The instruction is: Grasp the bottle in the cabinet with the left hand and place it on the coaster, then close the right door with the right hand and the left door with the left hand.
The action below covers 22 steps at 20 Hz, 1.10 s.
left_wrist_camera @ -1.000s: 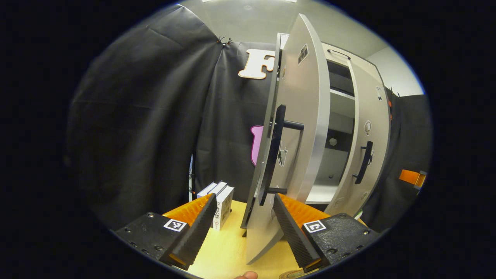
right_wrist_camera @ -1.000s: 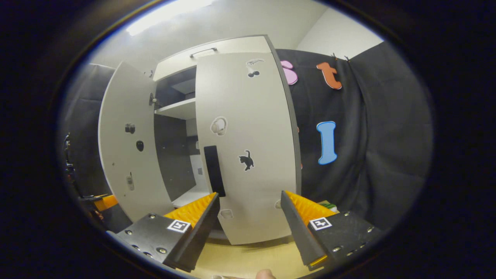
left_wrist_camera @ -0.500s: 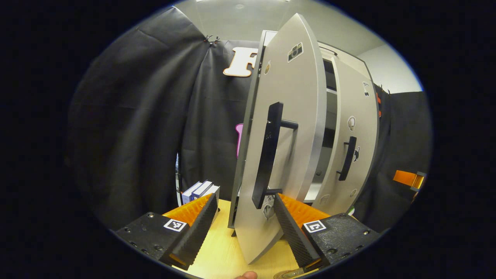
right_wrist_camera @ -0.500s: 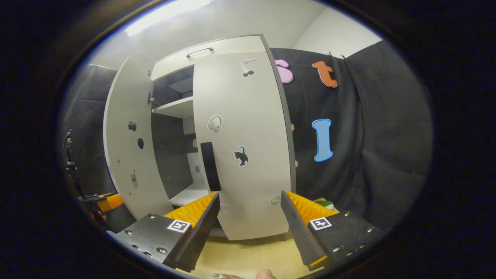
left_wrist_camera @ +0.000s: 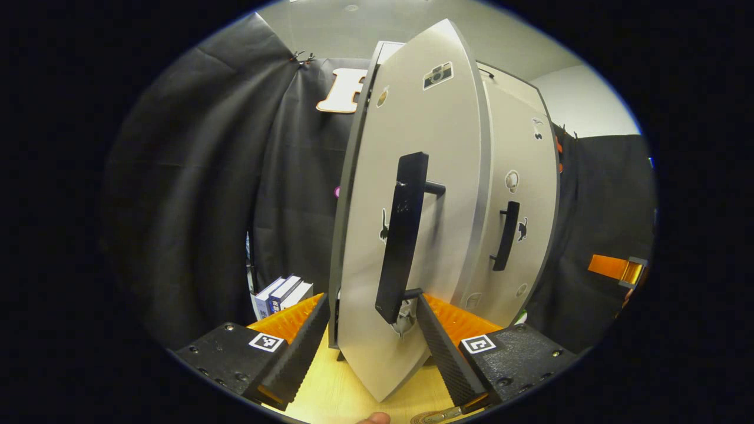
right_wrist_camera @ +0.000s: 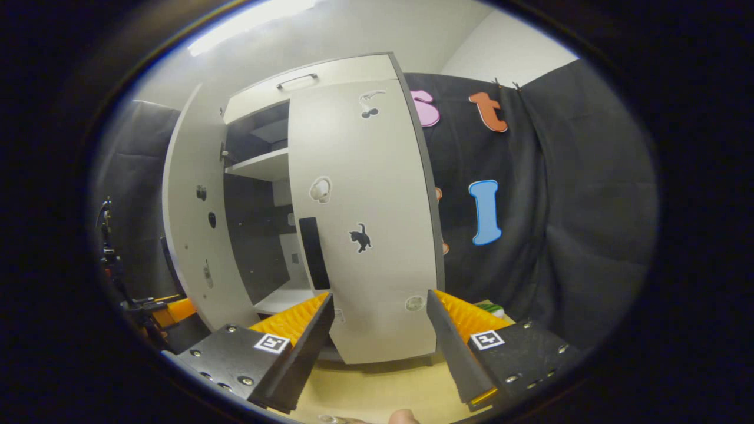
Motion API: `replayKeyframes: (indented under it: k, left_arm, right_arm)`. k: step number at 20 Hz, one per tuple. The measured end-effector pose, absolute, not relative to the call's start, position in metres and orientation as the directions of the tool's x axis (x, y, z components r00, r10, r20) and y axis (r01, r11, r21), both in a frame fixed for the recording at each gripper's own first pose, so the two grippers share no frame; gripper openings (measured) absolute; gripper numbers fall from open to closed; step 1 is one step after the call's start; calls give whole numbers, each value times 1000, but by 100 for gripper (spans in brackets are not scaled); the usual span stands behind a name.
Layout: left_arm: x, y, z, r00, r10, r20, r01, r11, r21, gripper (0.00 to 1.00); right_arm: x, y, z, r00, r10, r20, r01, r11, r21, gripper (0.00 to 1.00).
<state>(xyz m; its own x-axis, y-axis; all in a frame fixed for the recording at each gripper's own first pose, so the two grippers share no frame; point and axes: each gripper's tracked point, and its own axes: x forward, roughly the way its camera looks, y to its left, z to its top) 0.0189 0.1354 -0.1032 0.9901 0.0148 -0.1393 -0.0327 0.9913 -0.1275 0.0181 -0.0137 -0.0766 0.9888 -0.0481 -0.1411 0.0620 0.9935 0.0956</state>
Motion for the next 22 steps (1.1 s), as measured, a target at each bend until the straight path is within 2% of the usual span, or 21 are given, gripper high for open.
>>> replayKeyframes:
  k: [2, 3, 9, 10, 12, 13, 14, 15, 16, 17, 19, 22]
  left_arm:
    - [23, 130, -103, 990, 1, -138, -19, 991, -130, 94]
    - [25, 128, -102, 991, -4, -136, -14, 991, -129, 94]
    - [33, 112, -99, 991, -47, -123, 29, 989, -142, 94]
    - [34, 109, -98, 991, -55, -120, 37, 989, -141, 94]
    - [38, 103, -97, 991, -67, -115, 51, 989, -137, 94]
    - [39, 100, -98, 991, -73, -114, 57, 990, -132, 94]
    - [40, 98, -98, 991, -73, -115, 58, 990, -126, 94]
    - [42, 97, -98, 991, -73, -116, 58, 991, -122, 94]
    - [44, 94, -99, 990, -78, -116, 64, 991, -119, 94]
    - [46, 93, -99, 990, -83, -116, 69, 991, -118, 94]
    - [50, 85, -100, 988, -102, -117, 87, 988, -129, 94]
    - [56, 80, -100, 987, -109, -117, 93, 986, -137, 98]
  right_arm:
    - [17, -16, -76, 989, -54, -138, 67, 993, 96, 93]
    - [16, -16, -75, 989, -56, -137, 70, 993, 95, 96]
    - [14, -23, -71, 989, -72, -129, 85, 992, 97, 96]
    - [14, -25, -70, 989, -74, -128, 87, 992, 97, 93]
    - [11, -26, -69, 989, -78, -127, 91, 991, 96, 93]
    - [11, -27, -69, 989, -81, -127, 93, 991, 95, 96]
    - [10, -28, -69, 988, -83, -128, 96, 991, 93, 93]
    - [8, -30, -69, 988, -88, -128, 100, 991, 92, 96]
    - [7, -32, -69, 987, -93, -128, 105, 990, 90, 93]
    - [6, -33, -69, 987, -96, -128, 108, 990, 90, 96]
    - [5, -36, -69, 986, -101, -131, 114, 989, 91, 93]
    - [-2, -41, -68, 986, -111, -128, 123, 988, 95, 96]
